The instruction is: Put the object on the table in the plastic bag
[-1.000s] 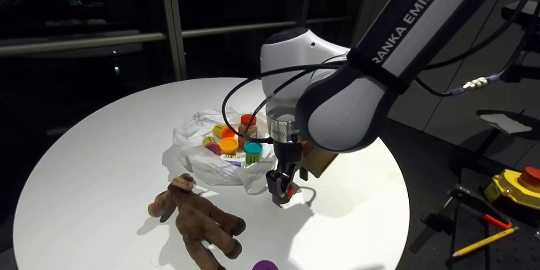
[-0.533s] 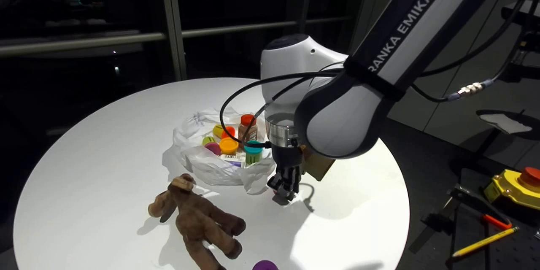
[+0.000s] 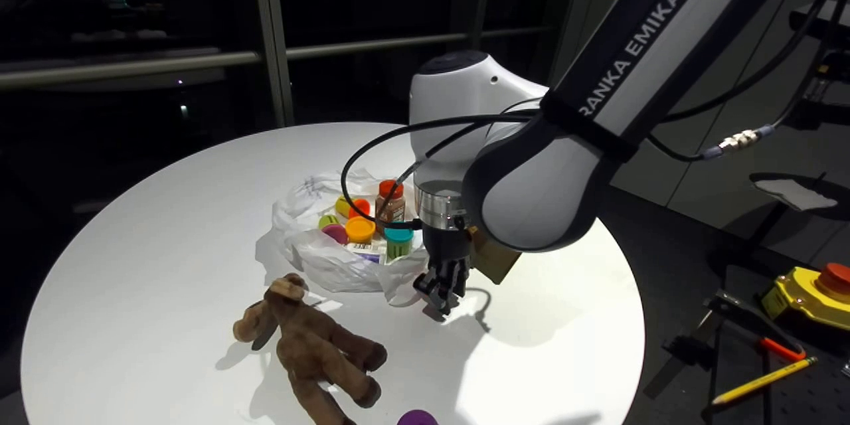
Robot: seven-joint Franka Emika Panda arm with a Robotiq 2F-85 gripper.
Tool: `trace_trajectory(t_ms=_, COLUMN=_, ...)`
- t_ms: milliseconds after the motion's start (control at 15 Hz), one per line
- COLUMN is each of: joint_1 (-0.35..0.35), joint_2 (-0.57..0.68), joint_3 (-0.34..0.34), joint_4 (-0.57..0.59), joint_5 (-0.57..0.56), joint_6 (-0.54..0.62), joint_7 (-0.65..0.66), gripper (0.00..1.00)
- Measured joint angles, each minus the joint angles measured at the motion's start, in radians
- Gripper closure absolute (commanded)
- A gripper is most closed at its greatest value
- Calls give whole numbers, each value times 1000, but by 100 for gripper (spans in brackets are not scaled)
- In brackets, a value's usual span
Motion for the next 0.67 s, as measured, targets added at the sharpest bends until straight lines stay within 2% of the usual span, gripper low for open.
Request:
trace_trajectory(t_ms=67, joint_1=9, joint_2=3, joint_3=-7, joint_4=3, joint_5=-1, joint_6=13, joint_7=5, gripper=19)
trace_trajectory(t_ms=267, joint_1=52, joint_2=19, joint_3=-44, joint_4=21, joint_5=-6, joint_6=48, joint_7=38, gripper=1)
trace_trajectory(t_ms=467, joint_1=103, joint_2=50, joint_3=-90, joint_4=51, joint_5=-9, joint_6=76, joint_7=77, gripper=0)
trace_trajectory(t_ms=533, joint_1=118, joint_2=62, joint_3=-104, joint_4=64, joint_5=-9, joint_6=79, joint_7=89, gripper=19)
trace_trajectory(t_ms=667, joint_1=143, joint_2=86, joint_3=-130, joint_4=88, joint_5=-9, joint_6=82, joint_7=111, gripper=32)
